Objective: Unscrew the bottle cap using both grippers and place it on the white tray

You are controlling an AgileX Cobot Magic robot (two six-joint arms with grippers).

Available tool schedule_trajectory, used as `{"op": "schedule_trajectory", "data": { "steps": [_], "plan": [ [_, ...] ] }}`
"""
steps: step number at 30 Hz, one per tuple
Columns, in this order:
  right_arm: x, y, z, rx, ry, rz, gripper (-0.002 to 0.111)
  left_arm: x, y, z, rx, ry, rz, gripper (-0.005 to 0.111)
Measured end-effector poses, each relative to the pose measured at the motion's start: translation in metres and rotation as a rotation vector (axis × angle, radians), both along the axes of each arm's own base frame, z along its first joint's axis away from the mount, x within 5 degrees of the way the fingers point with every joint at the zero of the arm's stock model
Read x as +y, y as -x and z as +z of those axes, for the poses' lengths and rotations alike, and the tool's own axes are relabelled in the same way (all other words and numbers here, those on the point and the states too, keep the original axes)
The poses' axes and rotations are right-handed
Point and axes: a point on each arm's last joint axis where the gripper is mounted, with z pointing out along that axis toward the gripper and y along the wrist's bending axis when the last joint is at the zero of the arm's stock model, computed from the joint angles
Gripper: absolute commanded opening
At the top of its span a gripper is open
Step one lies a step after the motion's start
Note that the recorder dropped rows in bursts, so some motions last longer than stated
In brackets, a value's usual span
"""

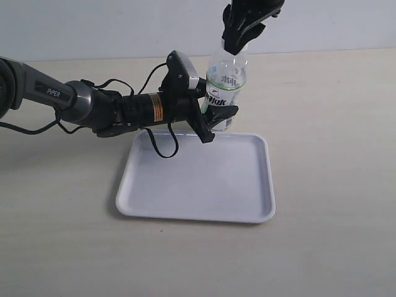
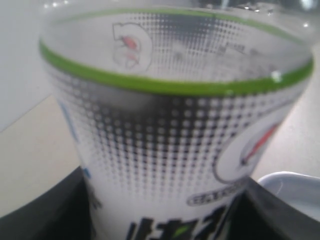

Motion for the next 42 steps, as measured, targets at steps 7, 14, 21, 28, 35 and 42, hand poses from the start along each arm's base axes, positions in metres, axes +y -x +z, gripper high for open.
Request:
{"op": "schedule_trajectory", "data": {
  "steps": [7, 14, 21, 28, 35, 42],
  "plan": [
    [0.0003, 0.0001, 0.0000, -0.040, 0.077, 0.228, 0.000, 0.0000, 0.0000, 0.0000, 0.000, 0.000, 0.000, 0.000],
    [0.0008, -0.0008, 0.0010, -0.108, 0.180, 0.525, 0.000, 0.0001, -0.0001, -0.0001, -0.001, -0.002, 0.001, 0.000],
    [0.0010, -0.0017, 0.0013, -0.190, 0.323, 0.911, 0.000, 0.0002, -0.0003, -0.0002, 0.002, -0.002, 0.004, 0.000],
    [0.0007, -0.0026, 0.0021, -0.248, 0.434, 1.182, 0.000, 0.0002, -0.0005, 0.0004, 0.003, -0.001, 0.007, 0.000],
    [0.0006, -0.0033, 0.0016, -0.261, 0.462, 1.244, 0.005, 0.0003, -0.0006, 0.0002, 0.007, -0.001, 0.008, 0.000],
    [0.0006, -0.0042, 0.0011, -0.257, 0.455, 1.214, 0.047, 0.0003, -0.0006, 0.0002, 0.008, -0.001, 0.008, 0.000]
  ]
}}
